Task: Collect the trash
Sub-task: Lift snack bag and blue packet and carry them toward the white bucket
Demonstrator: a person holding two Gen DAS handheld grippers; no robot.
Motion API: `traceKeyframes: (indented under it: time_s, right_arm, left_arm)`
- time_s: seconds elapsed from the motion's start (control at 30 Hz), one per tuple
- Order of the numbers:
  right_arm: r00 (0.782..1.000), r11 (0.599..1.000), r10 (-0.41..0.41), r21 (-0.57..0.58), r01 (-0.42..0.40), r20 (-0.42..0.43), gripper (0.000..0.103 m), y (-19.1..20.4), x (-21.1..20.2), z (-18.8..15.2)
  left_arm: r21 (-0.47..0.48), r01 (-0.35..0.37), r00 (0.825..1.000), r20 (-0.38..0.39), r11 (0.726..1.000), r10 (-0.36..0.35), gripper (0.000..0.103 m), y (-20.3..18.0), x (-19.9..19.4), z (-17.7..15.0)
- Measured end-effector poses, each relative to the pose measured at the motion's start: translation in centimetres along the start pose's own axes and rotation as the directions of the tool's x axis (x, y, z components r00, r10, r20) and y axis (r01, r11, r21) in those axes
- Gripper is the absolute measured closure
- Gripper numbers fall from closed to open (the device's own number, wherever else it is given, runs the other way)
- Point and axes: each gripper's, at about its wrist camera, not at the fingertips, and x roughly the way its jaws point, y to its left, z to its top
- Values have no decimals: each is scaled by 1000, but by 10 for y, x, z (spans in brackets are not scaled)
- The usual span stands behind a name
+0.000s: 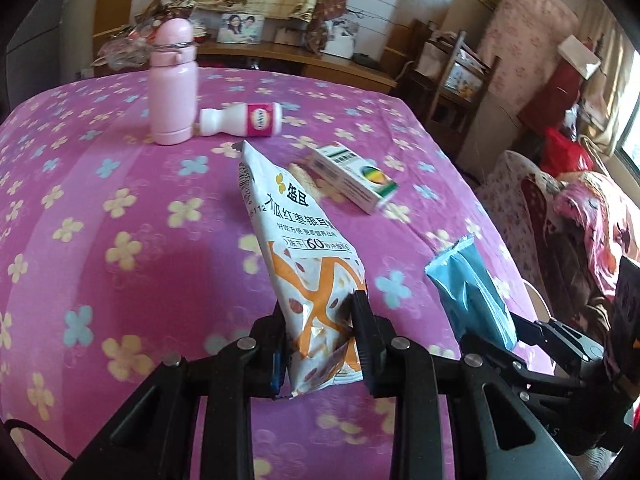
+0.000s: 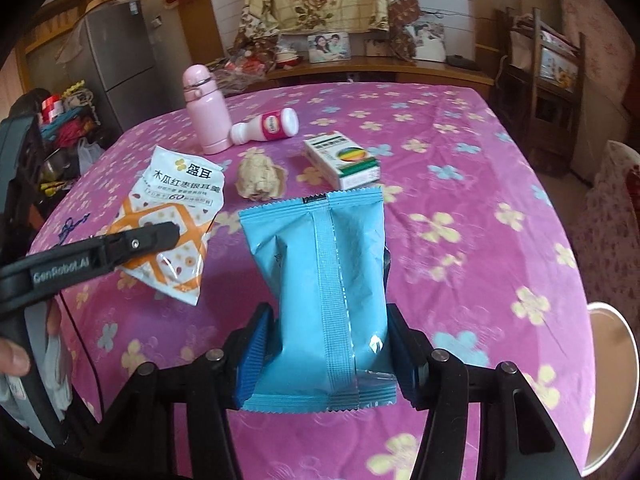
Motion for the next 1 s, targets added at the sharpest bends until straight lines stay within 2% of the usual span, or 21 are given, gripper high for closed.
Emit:
traceKeyframes:
  time_s: [1.0]
  right_arm:
    - [998, 993, -64, 95, 63, 2, 44, -50, -24, -18]
  left_arm:
    - [105, 48, 998, -41, 993, -44, 72, -64, 14, -13]
